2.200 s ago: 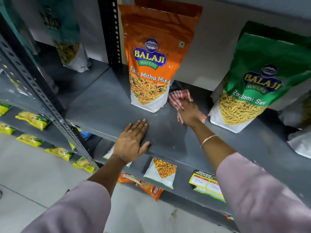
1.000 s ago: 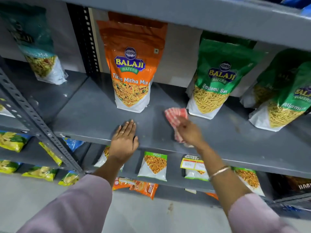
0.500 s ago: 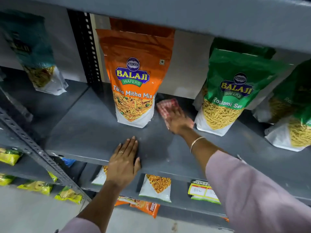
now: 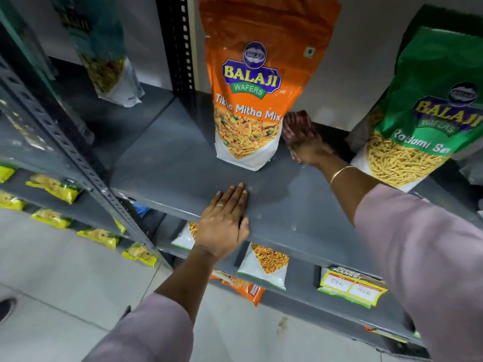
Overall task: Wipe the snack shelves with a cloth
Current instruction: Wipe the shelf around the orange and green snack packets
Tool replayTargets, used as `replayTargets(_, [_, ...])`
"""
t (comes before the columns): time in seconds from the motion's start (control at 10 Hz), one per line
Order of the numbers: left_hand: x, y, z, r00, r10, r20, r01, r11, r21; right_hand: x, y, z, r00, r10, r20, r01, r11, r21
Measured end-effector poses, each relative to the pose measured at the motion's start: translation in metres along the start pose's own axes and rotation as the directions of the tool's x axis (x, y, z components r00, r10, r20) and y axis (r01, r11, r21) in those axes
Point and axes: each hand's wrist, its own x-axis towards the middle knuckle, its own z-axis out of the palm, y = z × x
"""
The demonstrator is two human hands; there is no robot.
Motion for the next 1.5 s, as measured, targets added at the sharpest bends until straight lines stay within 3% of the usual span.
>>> replayTargets(0.1, [0.014, 0.001, -0.001, 0.999, 0.01, -0.042, -0.01, 1.0, 0.0, -0.002, 0.008, -0.012, 0.947, 0.322, -0.015, -0.319, 0.943, 0.091])
replayTargets(0.2, [0.017, 0.0, -0.002, 0.998, 0.012, -0.057, -0.012, 1.0, -0.002, 0.0, 0.003, -0.009, 0.988, 0.151, -0.043, -0.15, 0.988, 0.023])
replayTargets(0.3, [0.021, 0.0, -0.004, 0.998, 0.014, -0.058, -0.014, 1.0, -0.009, 0.0, 0.013, -0.022, 0.995, 0.099, -0.007, -0.099, 0.991, -0.088])
replayTargets(0.4, [0.018, 0.001, -0.003, 0.999, 0.011, -0.053, -0.011, 1.0, -0.012, -0.008, 0.008, -0.02, 0.976, 0.216, -0.006, -0.215, 0.974, -0.072])
replayTargets(0.5, [0.017, 0.002, -0.004, 0.999, 0.013, -0.04, -0.013, 1.0, -0.013, -0.01, 0.005, -0.018, 1.0, 0.023, -0.008, -0.024, 0.992, -0.121])
replayTargets(0.6, [0.019, 0.001, -0.003, 0.999, 0.008, -0.046, -0.008, 1.0, 0.001, -0.005, 0.013, -0.023, 0.986, 0.16, -0.049, -0.164, 0.98, -0.108])
replayTargets(0.7, [0.02, 0.0, -0.001, 0.997, 0.016, -0.07, -0.017, 1.0, -0.012, -0.007, 0.008, -0.029, 0.998, 0.061, -0.028, -0.063, 0.995, -0.083])
replayTargets(0.8, [0.02, -0.001, 0.0, 0.997, 0.009, -0.078, -0.009, 1.0, -0.009, 0.003, 0.007, -0.036, 0.992, 0.103, 0.071, -0.091, 0.983, -0.16])
replayTargets(0.9, [0.019, -0.001, -0.001, 0.998, 0.003, -0.057, -0.003, 1.0, -0.002, 0.01, 0.004, -0.041, 0.992, 0.088, 0.091, -0.051, 0.936, -0.348])
replayTargets(1.0, [0.019, -0.001, 0.0, 0.999, 0.01, -0.053, -0.011, 1.0, -0.016, 0.002, 0.003, -0.03, 0.998, -0.056, -0.018, 0.047, 0.945, -0.325])
replayTargets(1.1, [0.018, 0.001, -0.002, 0.999, 0.013, -0.039, -0.014, 0.999, -0.032, -0.014, 0.0, -0.024, 0.988, -0.152, 0.013, 0.149, 0.942, -0.302])
replayTargets(1.2, [0.018, 0.0, -0.004, 1.0, 0.02, -0.019, -0.021, 0.999, -0.046, -0.049, -0.003, -0.009, 0.998, 0.027, -0.052, -0.037, 0.976, -0.214])
replayTargets(1.3, [0.017, 0.0, -0.007, 1.0, 0.021, 0.014, -0.02, 0.999, -0.035, -0.11, -0.026, 0.004, 0.989, 0.047, -0.141, -0.067, 0.988, -0.14])
replayTargets(1.4, [0.017, 0.002, -0.011, 0.999, 0.016, 0.05, -0.015, 0.999, -0.033, -0.171, -0.035, 0.024, 0.978, -0.008, -0.208, -0.013, 0.995, -0.101])
replayTargets(1.5, [0.014, 0.004, -0.016, 0.998, 0.016, 0.058, -0.015, 0.999, -0.029, -0.245, -0.043, 0.034, 0.958, -0.165, -0.233, 0.163, 0.986, -0.029])
